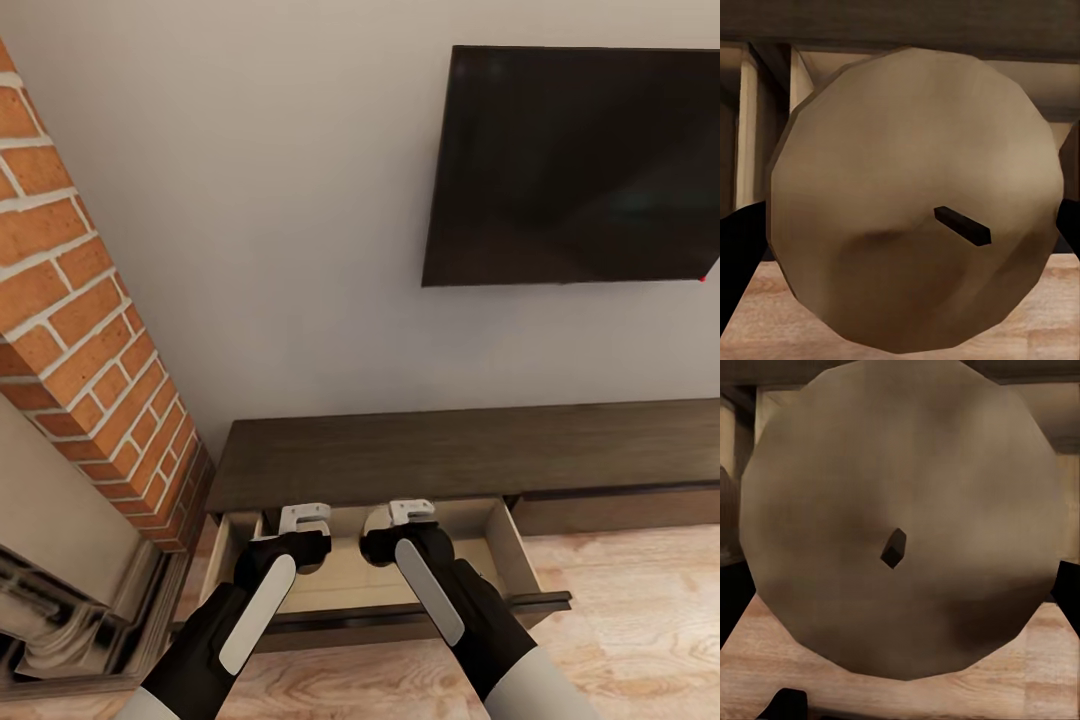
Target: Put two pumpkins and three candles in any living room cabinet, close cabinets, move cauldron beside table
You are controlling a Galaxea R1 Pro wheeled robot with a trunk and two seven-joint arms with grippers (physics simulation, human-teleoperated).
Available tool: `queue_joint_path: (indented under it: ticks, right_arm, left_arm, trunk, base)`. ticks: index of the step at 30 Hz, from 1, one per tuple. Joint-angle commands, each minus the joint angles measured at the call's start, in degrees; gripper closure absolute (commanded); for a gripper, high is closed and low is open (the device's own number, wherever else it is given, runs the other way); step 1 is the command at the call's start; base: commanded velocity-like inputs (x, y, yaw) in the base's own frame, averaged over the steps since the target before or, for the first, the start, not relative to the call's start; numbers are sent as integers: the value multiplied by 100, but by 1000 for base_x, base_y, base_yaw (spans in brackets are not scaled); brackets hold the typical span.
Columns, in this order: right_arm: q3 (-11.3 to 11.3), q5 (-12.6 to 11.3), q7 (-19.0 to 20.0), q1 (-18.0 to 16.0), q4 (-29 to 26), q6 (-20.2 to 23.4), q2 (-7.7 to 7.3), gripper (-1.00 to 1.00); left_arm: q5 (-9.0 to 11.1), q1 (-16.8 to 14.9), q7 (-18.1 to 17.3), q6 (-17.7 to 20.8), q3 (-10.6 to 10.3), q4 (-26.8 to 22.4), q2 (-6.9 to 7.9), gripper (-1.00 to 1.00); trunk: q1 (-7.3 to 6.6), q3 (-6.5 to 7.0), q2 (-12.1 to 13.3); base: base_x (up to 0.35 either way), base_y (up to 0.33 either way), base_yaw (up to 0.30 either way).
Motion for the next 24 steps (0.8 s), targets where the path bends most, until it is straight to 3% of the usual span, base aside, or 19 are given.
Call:
queue_joint_path:
  ticks: [1,6,24]
  right_arm:
    - [41,-56,-51,-7,54,-37,0,100]
    - [139,-95,-37,-7,166,-156,2,100]
    - [158,-113,-28,-7,254,-320,1,100]
  left_arm:
    - [56,-5,66,5,-8,-6,0,100]
    - [61,-5,71,5,-8,-7,-1,100]
    - [49,-5,57,2,-8,52,-5,100]
  trunk:
    - [23,-23,-46]
    - [132,-113,-246]
    - [528,-436,-968]
  base:
    - [0,0,0]
    - [0,0,0]
    - [0,0,0]
